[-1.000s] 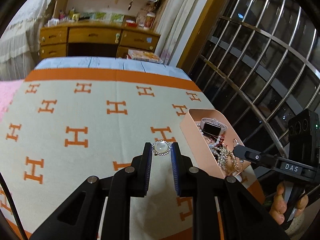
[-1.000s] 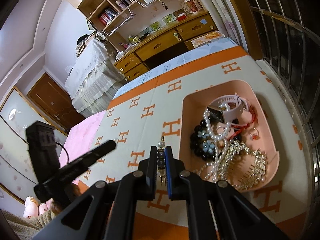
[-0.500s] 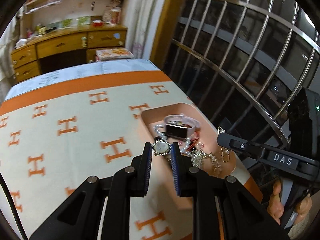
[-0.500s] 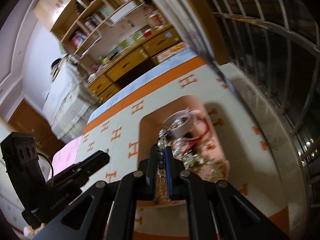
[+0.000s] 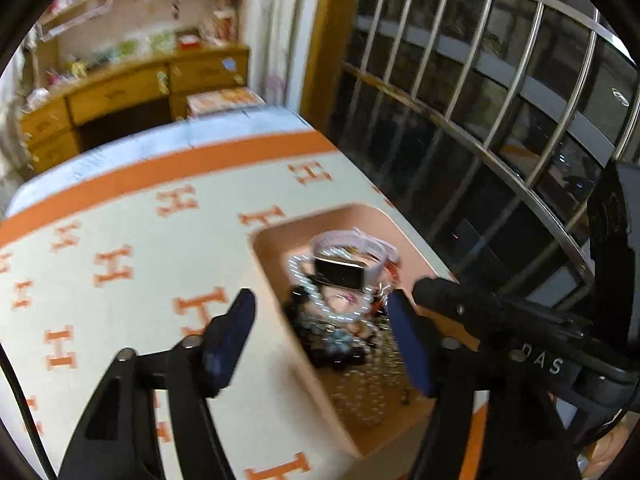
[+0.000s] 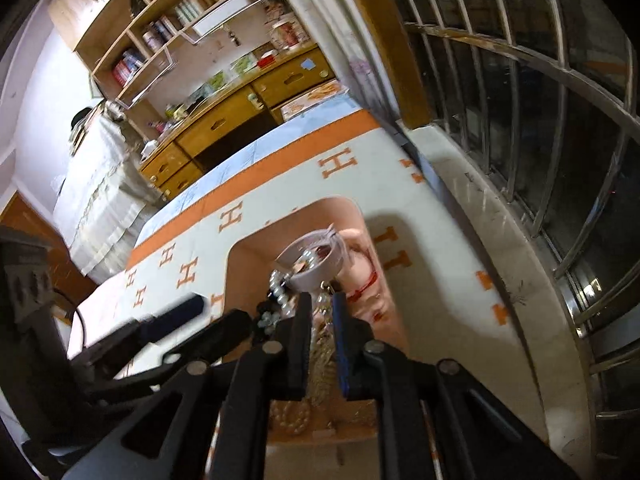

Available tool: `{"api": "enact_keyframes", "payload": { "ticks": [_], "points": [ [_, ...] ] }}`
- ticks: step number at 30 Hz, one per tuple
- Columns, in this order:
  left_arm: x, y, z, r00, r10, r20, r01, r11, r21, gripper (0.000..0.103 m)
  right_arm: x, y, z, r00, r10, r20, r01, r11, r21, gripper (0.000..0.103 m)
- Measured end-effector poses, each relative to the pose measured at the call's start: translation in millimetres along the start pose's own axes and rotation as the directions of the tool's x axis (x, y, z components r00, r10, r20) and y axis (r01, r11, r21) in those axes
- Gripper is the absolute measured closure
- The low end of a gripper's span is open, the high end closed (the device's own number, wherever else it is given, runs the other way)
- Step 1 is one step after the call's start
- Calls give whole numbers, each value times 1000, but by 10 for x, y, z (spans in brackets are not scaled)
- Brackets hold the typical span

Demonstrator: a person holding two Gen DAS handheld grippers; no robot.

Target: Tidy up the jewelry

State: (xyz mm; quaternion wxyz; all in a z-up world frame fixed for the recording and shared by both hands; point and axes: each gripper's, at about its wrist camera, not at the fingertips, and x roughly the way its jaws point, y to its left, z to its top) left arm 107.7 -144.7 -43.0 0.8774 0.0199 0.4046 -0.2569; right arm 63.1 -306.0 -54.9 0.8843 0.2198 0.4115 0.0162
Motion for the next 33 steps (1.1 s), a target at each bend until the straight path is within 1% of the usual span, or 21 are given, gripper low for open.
{"api": "enact_keyframes", "payload": {
  "ticks": [1,2,4,7,11,12,14,18,19,20,21,22,23,26,29,33],
  "points": [
    [-69,22,-15,1000,7,13,-7,1000,-3,25,-18,15,-13,1000,0,2,0,1000,-7,86],
    [-145,53,-35,1000,13,25,-12,1000,-11,23,-46,41,-38,1000,2,6,-2,1000,-17,81],
    [-273,104,-69,999,28,45,-28,999,-20,21,-97,122,-96,1000,1,12,0,999,-42,77],
    [-460,180,-126,995,73,66,-71,997,-24,13,-160,247,-171,1000,-6,12,7,997,-82,77],
    [-718,316,-238,986,147,84,-144,989,-40,10,-275,456,-282,1000,8,8,-7,991,-130,76],
    [-796,362,-276,981,174,84,-170,984,-50,8,-310,514,-314,1000,13,7,-12,990,-141,76],
    [-939,435,-346,970,228,88,-222,972,-69,6,-393,632,-380,1000,29,7,-27,986,-167,76],
    [-1303,557,-445,934,344,97,-333,936,-112,6,-604,899,-489,999,41,24,-34,972,-232,75],
    [-1397,576,-457,925,366,103,-353,928,-122,6,-692,971,-515,998,46,37,-36,969,-243,71],
    [-1496,588,-469,917,382,112,-367,920,-134,5,-749,1010,-517,998,52,46,-39,968,-248,63],
    [-1614,603,-487,910,396,123,-377,914,-149,3,-823,1058,-531,997,59,58,-42,966,-254,58],
    [-1715,609,-503,902,410,133,-388,907,-164,1,-925,1118,-555,995,69,78,-47,965,-259,50],
    [-1815,603,-519,894,423,147,-397,901,-177,1,-983,1159,-570,993,76,90,-50,964,-263,46],
    [-2030,551,-579,871,460,173,-430,883,-187,1,-1208,1311,-666,985,103,135,-60,956,-288,44],
    [-2174,482,-685,843,506,182,-476,860,-184,1,-1335,1426,-778,979,101,174,-41,948,-316,43],
    [-2226,448,-815,831,533,155,-505,842,-187,1,-1382,1472,-884,978,104,183,-40,945,-324,42]
  ]
}}
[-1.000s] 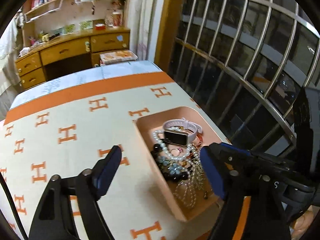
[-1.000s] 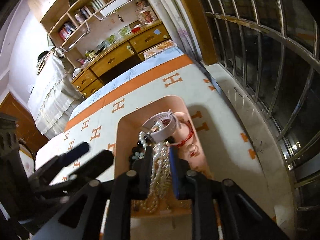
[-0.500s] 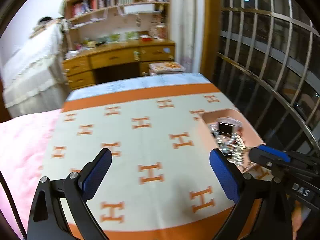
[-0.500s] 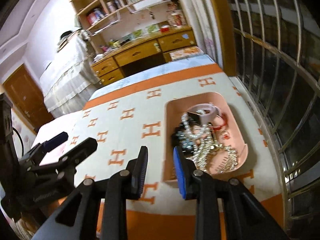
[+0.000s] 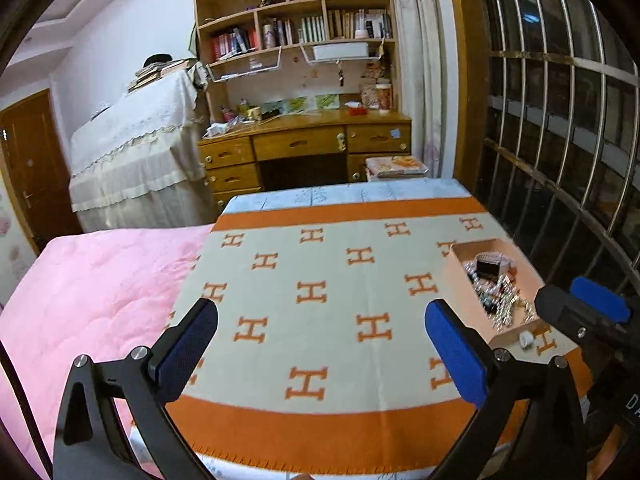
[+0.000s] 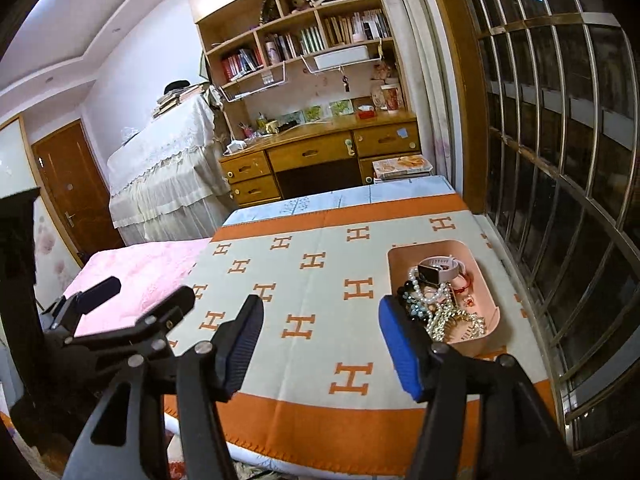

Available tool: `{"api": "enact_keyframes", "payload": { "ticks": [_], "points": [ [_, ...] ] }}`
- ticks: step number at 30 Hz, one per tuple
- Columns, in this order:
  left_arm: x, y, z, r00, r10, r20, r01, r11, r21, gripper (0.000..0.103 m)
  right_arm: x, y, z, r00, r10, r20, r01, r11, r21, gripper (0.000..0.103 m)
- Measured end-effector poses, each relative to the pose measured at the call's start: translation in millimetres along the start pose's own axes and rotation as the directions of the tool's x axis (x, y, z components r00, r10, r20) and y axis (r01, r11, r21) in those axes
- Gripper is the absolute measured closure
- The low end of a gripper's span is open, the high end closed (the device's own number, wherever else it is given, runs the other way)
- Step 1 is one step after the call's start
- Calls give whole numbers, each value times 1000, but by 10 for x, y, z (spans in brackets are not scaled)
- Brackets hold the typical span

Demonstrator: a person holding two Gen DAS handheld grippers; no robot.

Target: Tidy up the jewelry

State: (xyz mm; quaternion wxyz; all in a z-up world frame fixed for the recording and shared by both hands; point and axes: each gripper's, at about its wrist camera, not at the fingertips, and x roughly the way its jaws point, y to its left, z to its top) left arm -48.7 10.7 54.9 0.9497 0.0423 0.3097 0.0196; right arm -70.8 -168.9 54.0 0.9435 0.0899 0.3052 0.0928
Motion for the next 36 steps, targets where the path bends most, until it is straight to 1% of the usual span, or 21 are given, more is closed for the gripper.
{"api": "enact_keyframes", "payload": {
  "ticks": [3,5,8,11,19,23,36],
  "points": [
    [-22,16,-64,1000,5,-15,-5,1000,3,1,28,48,-59,1000,-8,-18,8,1000,-9,42],
    [-35,6,-98,1000,1,-14,-1,1000,6,1,21,94,-101,1000,-24,-13,24,999,-27,42],
    [-50,-2,-125,1000,28,-8,-28,1000,13,1,9,151,-177,999,-53,0,53,997,-48,42],
    [-29,14,-141,999,24,-21,-24,1000,4,1,23,157,-215,999,-46,-9,46,998,-36,42],
    [61,55,-185,998,15,-57,-16,1000,-13,1,87,166,-261,998,-63,-20,63,998,-24,42],
    [95,61,-188,998,15,-62,-16,1000,-14,1,112,166,-268,997,-72,-19,72,997,-24,42],
    [182,104,-210,997,-1,-80,-1,1000,-29,1,171,183,-268,997,-63,-32,63,998,-17,42]
  ]
}}
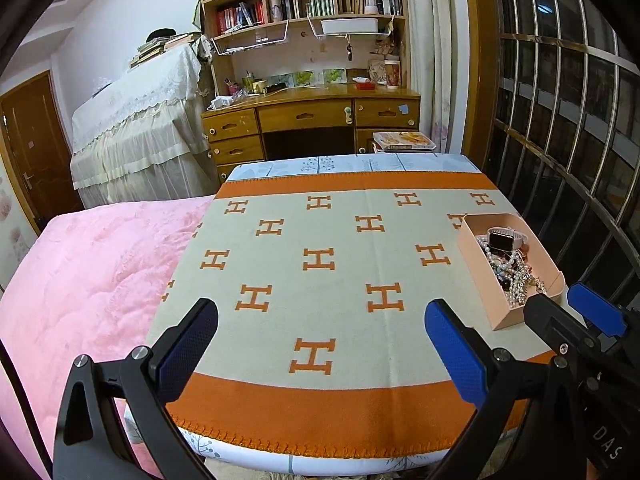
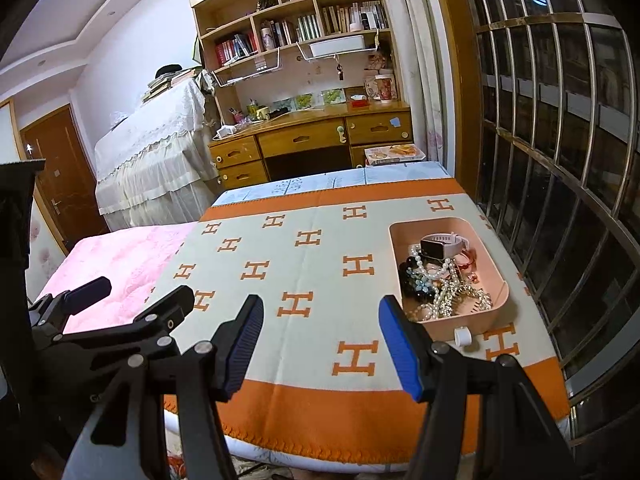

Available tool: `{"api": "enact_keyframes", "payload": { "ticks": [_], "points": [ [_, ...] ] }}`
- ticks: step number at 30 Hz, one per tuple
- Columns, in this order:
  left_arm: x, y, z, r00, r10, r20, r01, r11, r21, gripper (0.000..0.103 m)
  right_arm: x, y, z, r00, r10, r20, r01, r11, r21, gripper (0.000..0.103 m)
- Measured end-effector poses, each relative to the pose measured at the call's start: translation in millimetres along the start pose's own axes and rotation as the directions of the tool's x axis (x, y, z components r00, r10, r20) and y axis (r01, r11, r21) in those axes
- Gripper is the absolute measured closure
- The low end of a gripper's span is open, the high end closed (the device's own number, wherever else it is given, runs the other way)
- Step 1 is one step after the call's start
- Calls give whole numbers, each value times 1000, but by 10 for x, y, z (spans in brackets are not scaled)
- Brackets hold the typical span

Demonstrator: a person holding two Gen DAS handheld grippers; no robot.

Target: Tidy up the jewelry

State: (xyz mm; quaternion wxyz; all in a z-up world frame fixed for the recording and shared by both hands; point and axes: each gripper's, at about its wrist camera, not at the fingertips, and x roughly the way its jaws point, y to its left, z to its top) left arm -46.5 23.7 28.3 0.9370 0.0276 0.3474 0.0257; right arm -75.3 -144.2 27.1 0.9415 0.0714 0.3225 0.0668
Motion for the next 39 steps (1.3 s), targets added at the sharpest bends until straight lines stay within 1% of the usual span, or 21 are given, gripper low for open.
{"api": "enact_keyframes", "payload": {
  "ticks": [16,39],
  "points": [
    [99,28,-16,1000,-7,-22,7,1000,-3,1,119,60,-35,1000,10,-8,-10,1000,1,42],
    [195,39,-21,999,-15,-43,15,1000,-8,1,145,58,-51,1000,13,-14,-13,1000,3,42]
  ]
}}
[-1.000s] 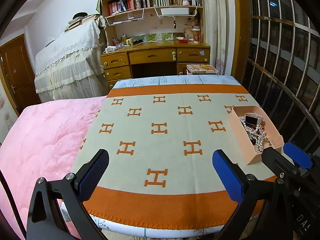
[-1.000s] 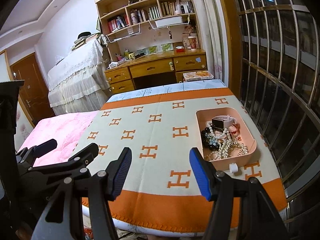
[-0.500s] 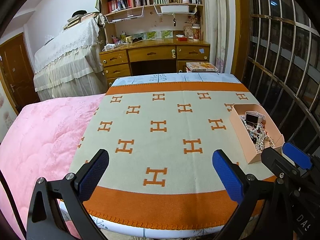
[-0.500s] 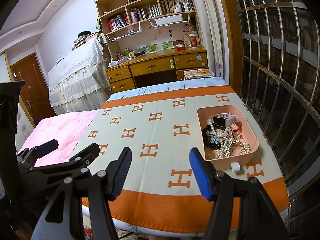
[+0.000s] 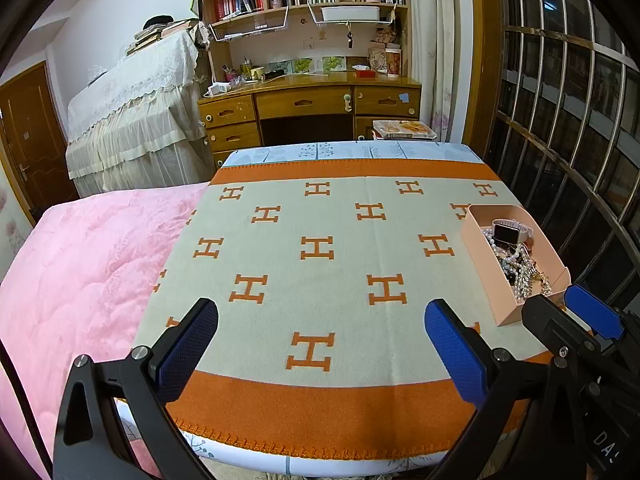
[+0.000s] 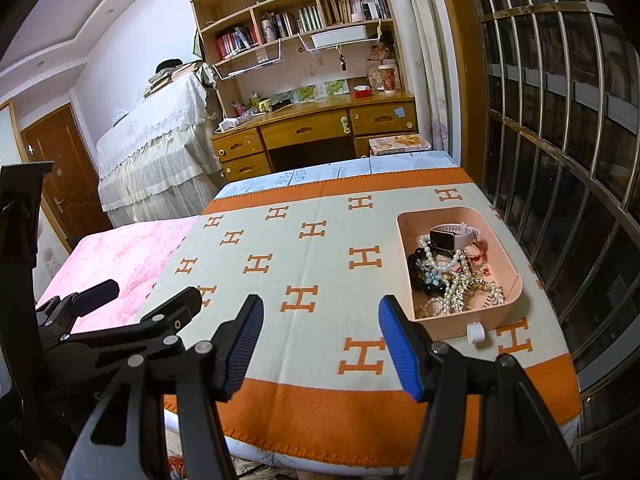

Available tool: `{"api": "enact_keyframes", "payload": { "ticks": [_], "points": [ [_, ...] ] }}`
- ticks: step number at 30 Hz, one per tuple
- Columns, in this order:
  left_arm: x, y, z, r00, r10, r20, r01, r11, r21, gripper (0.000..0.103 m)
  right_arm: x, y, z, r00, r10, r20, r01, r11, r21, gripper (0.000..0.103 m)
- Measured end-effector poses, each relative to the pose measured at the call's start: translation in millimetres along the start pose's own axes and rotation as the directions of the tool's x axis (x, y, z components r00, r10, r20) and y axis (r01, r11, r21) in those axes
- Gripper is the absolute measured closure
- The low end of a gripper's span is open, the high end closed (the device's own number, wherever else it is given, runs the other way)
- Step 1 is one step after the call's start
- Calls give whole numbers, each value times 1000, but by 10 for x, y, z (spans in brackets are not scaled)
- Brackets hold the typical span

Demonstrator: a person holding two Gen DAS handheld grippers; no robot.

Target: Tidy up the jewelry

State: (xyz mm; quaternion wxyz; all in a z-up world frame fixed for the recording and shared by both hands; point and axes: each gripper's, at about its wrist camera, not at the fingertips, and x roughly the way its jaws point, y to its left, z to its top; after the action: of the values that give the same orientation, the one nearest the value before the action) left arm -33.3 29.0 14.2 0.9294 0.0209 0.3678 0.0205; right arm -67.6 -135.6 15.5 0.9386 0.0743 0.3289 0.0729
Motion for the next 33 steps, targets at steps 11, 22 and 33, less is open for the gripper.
{"api": "enact_keyframes", "payload": {
  "ticks": [11,22,33],
  "points": [
    [10,7,-7,1000,-2,-2,2,1000,-1,1,3,18,-3,1000,0,-1,0,1000,1,42],
    [20,18,-21,1000,-3,-6,3,1000,-3,1,3,29,-12,1000,-1,-3,1,1000,1,42],
    [58,60,-65,1000,-5,-16,5,1000,-7,1,15,60,-97,1000,3,-14,-3,1000,4,42]
  ]
}}
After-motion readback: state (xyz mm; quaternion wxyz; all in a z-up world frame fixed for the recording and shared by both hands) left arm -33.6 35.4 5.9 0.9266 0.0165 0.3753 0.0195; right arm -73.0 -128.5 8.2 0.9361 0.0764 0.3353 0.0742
